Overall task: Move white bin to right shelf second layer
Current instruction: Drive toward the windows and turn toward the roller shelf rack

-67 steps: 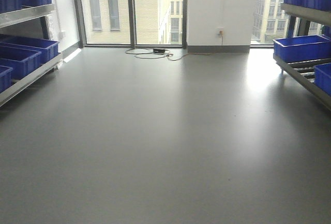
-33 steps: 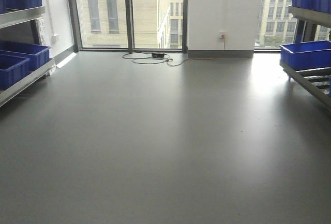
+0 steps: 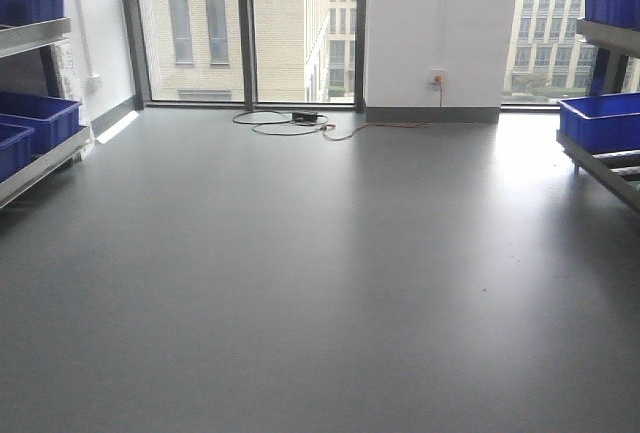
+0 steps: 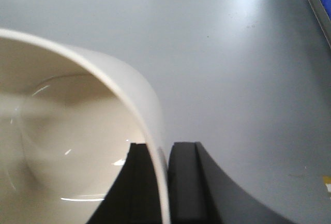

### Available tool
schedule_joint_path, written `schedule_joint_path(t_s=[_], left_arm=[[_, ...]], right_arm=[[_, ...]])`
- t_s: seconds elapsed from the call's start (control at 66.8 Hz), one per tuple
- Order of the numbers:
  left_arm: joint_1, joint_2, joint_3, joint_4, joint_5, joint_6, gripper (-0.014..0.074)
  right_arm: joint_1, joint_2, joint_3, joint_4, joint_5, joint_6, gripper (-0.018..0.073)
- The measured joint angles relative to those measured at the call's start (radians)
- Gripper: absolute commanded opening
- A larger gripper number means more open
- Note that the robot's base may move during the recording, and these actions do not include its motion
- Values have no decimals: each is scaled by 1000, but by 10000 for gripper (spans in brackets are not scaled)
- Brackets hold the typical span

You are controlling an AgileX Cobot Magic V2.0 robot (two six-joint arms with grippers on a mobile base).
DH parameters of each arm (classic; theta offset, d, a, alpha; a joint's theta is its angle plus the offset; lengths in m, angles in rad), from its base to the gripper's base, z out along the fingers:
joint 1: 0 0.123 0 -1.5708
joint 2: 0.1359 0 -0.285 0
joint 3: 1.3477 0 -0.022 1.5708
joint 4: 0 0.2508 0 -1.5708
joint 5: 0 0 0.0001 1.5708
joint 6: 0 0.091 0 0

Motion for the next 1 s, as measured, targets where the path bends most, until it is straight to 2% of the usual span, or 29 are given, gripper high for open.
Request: schedule_joint_path(t_s=[1.003], left_arm=[[0,0,0,0,0,0,85]], right_arm=[[0,0,0,0,0,0,57]])
